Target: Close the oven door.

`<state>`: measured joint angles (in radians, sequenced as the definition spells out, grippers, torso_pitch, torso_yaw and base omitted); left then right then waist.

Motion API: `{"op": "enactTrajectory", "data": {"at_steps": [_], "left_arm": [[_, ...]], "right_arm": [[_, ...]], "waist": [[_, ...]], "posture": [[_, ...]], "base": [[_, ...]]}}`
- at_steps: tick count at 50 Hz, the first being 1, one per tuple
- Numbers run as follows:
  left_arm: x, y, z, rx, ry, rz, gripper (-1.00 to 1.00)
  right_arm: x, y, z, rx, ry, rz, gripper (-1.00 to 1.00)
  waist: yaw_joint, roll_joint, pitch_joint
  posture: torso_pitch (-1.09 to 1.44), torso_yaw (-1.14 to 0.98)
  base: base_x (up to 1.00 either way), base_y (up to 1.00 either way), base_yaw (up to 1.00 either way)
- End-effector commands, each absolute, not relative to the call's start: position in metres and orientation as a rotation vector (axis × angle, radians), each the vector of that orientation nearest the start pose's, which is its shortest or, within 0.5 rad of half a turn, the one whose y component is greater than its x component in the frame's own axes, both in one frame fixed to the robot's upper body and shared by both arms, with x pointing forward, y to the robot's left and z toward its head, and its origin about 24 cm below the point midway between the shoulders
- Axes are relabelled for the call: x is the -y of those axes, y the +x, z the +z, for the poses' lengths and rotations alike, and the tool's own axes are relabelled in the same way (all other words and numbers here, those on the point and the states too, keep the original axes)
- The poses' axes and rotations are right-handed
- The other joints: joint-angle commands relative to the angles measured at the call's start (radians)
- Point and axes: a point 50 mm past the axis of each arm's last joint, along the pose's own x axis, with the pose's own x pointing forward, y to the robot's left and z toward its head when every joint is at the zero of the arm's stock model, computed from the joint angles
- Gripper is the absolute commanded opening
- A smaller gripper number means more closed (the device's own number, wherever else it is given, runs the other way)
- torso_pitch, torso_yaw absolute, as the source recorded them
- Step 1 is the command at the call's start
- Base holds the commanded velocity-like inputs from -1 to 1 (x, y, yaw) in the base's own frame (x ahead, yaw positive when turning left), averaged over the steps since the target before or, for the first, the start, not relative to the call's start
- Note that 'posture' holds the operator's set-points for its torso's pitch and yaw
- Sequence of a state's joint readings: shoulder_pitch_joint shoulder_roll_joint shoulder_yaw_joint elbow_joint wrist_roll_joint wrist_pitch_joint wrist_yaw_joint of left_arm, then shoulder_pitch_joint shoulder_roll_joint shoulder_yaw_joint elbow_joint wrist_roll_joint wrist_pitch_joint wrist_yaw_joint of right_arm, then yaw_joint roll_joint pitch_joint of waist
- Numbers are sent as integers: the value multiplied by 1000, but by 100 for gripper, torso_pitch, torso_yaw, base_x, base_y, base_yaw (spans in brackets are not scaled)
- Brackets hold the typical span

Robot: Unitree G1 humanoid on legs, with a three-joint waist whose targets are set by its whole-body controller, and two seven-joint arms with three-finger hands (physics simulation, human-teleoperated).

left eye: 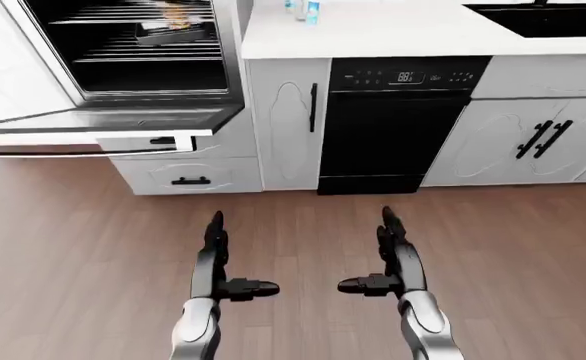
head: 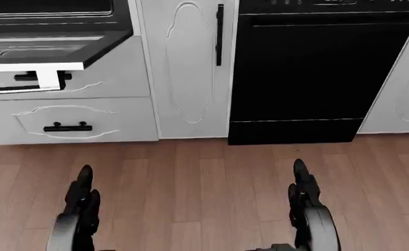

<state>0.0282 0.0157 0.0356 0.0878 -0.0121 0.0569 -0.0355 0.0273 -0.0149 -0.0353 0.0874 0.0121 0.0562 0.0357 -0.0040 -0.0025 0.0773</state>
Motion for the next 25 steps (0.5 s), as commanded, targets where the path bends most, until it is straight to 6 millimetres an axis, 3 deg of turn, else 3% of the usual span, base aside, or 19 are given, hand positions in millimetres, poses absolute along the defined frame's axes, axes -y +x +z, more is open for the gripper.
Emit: {"op": "enactTrajectory", "data": {"at_steps": [1, 3, 4, 5, 7, 8, 17, 22, 25], "left_arm": [[-155, 248, 38, -4, -11, -82, 100], [-155, 247, 39, 6, -30, -104, 100], [-155, 247, 40, 7, -40, -103, 100], [-154, 247, 39, 7, -34, -113, 100], [-153, 246, 38, 4, -28, -114, 100], [-153, 246, 38, 5, -29, -112, 100], [-153, 247, 34, 6, -17, -116, 100], [-164, 262, 13, -85, -70, -56, 100], [-172, 270, -5, -150, -215, -53, 100]], "right_arm": [[156, 256, 35, -3, -43, 7, 100], [155, 256, 34, -2, -45, 13, 100], [155, 257, 31, 0, -103, -10, 100], [154, 257, 30, -11, -43, 18, 100], [153, 258, 28, -12, -66, 12, 100], [154, 258, 27, -11, -72, 6, 100], [156, 263, 19, -32, -52, 8, 100], [163, 274, -12, -176, 107, 23, 100], [170, 283, -40, -263, 200, 14, 100]], "waist": [[-2, -8, -1], [11, 0, -60], [11, 1, -52], [10, -5, -17], [11, -6, -68], [11, -6, -74], [8, -4, -83], [7, -4, -89], [3, -2, -94]], "posture": [[0, 0], [0, 0], [0, 0], [0, 0], [0, 0], [0, 0], [0, 0], [0, 0], [0, 0]], "base": [[0, 0, 0], [0, 0, 0], [0, 0, 0], [0, 0, 0], [0, 0, 0], [0, 0, 0], [0, 0, 0], [0, 0, 0], [0, 0, 0]]}}
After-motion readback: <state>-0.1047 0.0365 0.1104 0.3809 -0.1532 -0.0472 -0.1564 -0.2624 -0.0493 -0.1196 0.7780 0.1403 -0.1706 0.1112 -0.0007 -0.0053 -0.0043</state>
